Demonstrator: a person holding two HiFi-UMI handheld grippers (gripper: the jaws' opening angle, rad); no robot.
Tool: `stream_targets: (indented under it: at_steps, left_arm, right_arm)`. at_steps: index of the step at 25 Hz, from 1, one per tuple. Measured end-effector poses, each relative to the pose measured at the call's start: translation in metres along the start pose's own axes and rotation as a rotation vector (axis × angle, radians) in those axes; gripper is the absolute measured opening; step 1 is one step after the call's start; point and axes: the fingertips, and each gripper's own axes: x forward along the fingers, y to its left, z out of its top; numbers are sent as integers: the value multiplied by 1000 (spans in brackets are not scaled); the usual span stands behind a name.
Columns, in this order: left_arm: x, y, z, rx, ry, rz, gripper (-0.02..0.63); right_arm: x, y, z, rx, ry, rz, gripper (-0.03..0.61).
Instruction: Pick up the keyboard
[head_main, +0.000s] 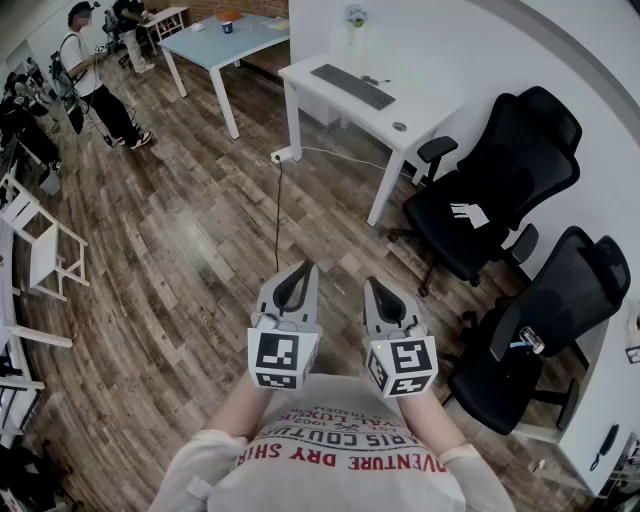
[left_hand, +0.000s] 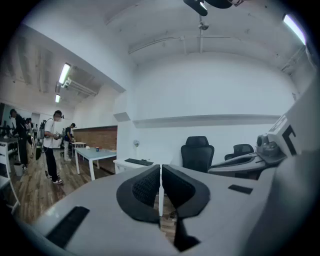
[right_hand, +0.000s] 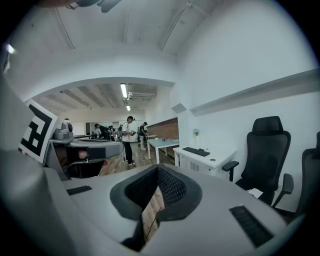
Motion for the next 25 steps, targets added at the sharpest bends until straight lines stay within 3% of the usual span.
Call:
stream_targets:
  at_steps: [10, 20, 25]
  left_arm:
    - [-3, 20, -2, 8, -17, -44, 31]
    - [-24, 86, -14, 15, 18, -32, 31]
    - [-23, 120, -19, -2, 22, -17, 31]
  right_arm:
    - [20, 15, -3, 36, -9, -23, 25]
    - [60, 70, -13, 114, 13, -30, 25]
    - [84, 94, -13, 74, 30, -21, 25]
